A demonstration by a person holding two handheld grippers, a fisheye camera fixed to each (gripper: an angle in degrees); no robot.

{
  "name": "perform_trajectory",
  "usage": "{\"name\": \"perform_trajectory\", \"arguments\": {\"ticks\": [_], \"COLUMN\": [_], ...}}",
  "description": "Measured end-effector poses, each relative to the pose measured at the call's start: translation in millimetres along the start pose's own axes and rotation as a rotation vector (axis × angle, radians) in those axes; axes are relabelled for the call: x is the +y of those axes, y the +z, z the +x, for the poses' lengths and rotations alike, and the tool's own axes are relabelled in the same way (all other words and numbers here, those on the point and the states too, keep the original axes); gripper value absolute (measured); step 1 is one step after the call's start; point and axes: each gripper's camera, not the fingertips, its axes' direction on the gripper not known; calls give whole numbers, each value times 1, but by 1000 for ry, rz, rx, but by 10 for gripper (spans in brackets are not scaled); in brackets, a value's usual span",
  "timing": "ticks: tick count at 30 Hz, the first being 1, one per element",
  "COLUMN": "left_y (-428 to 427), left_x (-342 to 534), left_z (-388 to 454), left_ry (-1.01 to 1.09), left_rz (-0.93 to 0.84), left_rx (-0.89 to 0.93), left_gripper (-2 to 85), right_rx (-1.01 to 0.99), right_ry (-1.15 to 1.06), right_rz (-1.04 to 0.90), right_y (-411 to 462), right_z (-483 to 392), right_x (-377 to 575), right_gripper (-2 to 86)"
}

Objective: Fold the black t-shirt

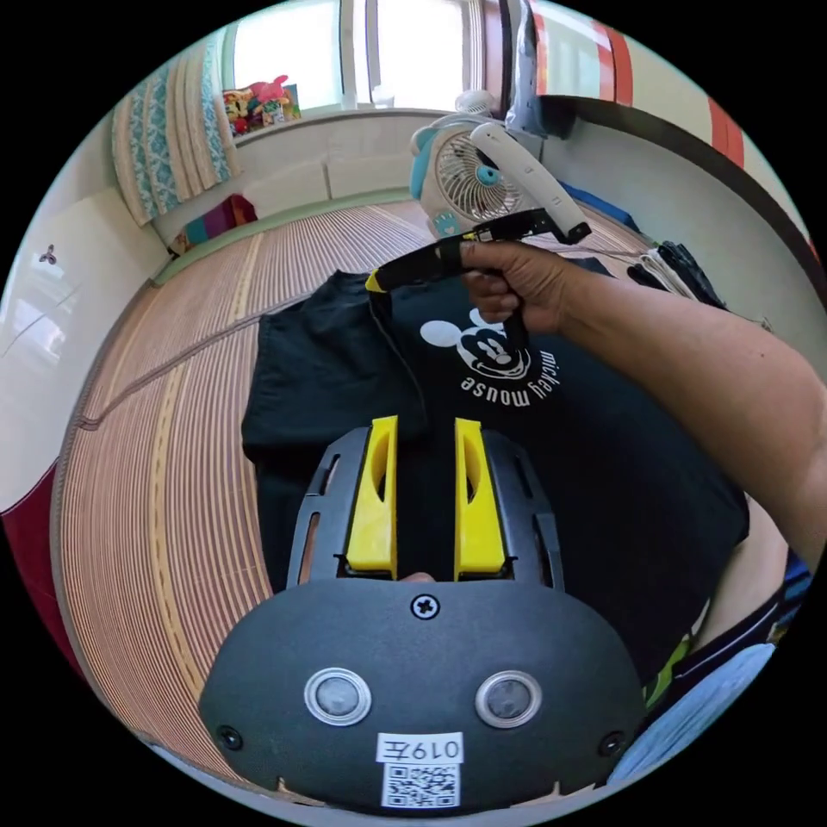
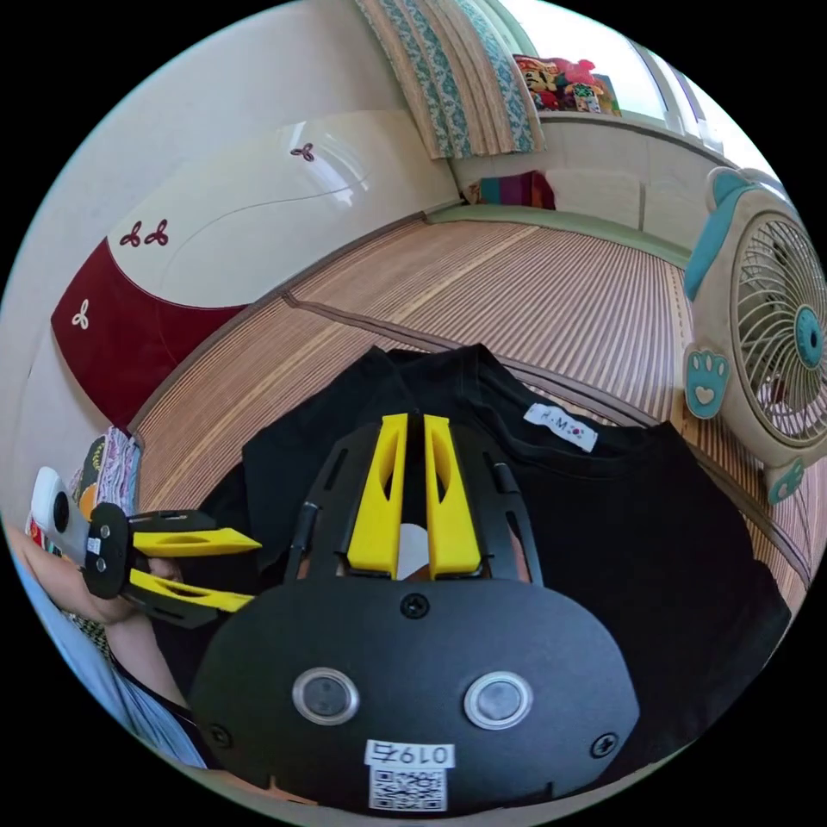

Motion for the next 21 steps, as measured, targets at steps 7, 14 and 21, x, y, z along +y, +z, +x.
{"name": "perform_trajectory", "arguments": {"ticks": [7, 14, 21], "left_y": [-37, -15, 5], "left_x": [8, 14, 17], "left_z": [-69, -122, -145], "left_ry": [-150, -301, -338], "left_rz": [166, 97, 36], "left_rx": [118, 7, 27], "left_gripper": [75, 45, 15], "right_rx": [38, 91, 252], "right_ry": [65, -29, -23], "right_rz": [35, -48, -180], "right_y": [-23, -5, 31], "right_z": [11, -24, -38], "right_x": [0, -14, -22], "right_gripper": [64, 33, 14]}}
